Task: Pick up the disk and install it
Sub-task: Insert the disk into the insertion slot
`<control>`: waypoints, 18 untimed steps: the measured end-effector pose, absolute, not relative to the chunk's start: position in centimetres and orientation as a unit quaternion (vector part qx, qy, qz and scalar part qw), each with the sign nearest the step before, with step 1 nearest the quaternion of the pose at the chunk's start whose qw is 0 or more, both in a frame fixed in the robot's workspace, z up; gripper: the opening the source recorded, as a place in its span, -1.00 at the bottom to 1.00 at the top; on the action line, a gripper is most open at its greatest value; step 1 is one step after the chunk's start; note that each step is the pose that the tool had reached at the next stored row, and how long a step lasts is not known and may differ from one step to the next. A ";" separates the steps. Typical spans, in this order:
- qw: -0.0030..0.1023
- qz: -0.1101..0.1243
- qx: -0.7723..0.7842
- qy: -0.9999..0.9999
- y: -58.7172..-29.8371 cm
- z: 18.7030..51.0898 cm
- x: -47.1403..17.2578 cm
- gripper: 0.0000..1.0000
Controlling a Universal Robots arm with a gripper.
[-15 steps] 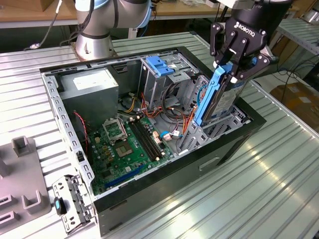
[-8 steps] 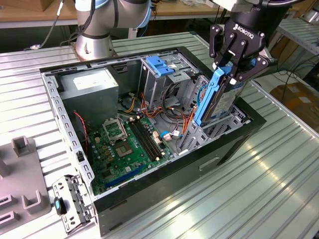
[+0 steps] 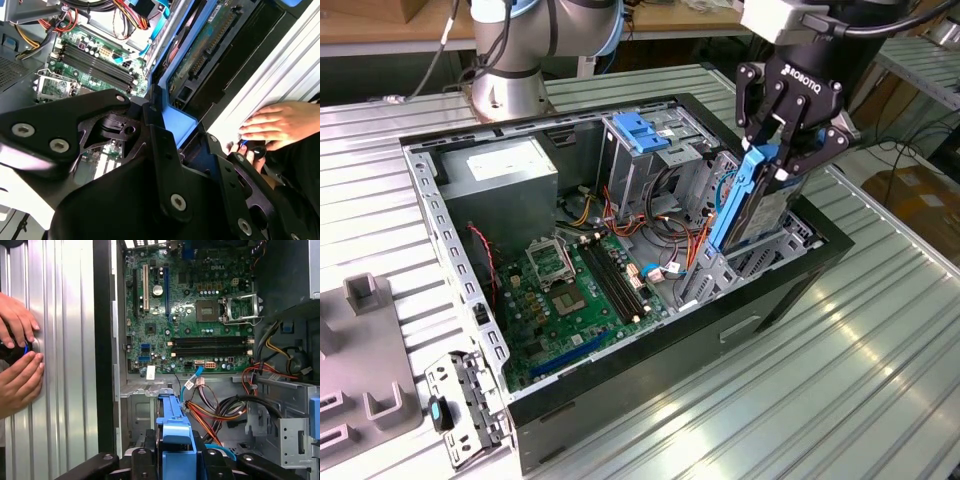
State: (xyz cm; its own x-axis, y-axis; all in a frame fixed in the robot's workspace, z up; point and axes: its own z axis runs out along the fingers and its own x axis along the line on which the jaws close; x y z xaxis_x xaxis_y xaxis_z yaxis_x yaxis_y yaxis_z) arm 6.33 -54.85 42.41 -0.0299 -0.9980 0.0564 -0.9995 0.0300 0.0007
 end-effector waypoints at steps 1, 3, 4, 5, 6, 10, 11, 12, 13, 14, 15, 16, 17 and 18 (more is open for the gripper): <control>0.020 0.019 0.696 -0.717 -54.9 42.3 6.3 -0.26; 0.021 0.020 0.696 -0.717 -54.9 42.2 6.3 -0.26; 0.021 0.020 0.696 -0.717 -54.9 42.2 6.3 -0.26; 0.021 0.020 0.696 -0.717 -54.9 42.2 6.3 -0.26; 0.021 0.020 0.696 -0.717 -54.9 42.2 6.3 -0.26; 0.021 0.020 0.696 -0.717 -54.9 42.2 6.3 -0.26; 0.021 0.020 0.696 -0.717 -54.9 42.2 6.3 -0.26; 0.021 0.020 0.696 -0.717 -54.9 42.2 6.3 -0.26; 0.021 0.019 0.696 -0.717 -54.9 42.2 6.3 -0.26; 0.020 0.019 0.696 -0.717 -54.9 42.1 6.3 -0.26; 0.020 0.019 0.696 -0.717 -54.9 42.0 6.3 -0.26; 0.020 0.019 0.696 -0.717 -54.9 41.8 6.3 -0.26; 0.020 0.019 0.696 -0.717 -54.9 41.6 6.3 -0.26; 0.020 0.019 0.696 -0.717 -54.9 41.5 6.3 -0.26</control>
State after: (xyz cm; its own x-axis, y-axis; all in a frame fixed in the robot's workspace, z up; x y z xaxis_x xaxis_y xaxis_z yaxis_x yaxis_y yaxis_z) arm 6.33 -54.91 41.47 -0.0301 -0.9980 0.0565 -0.9995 0.0301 0.0006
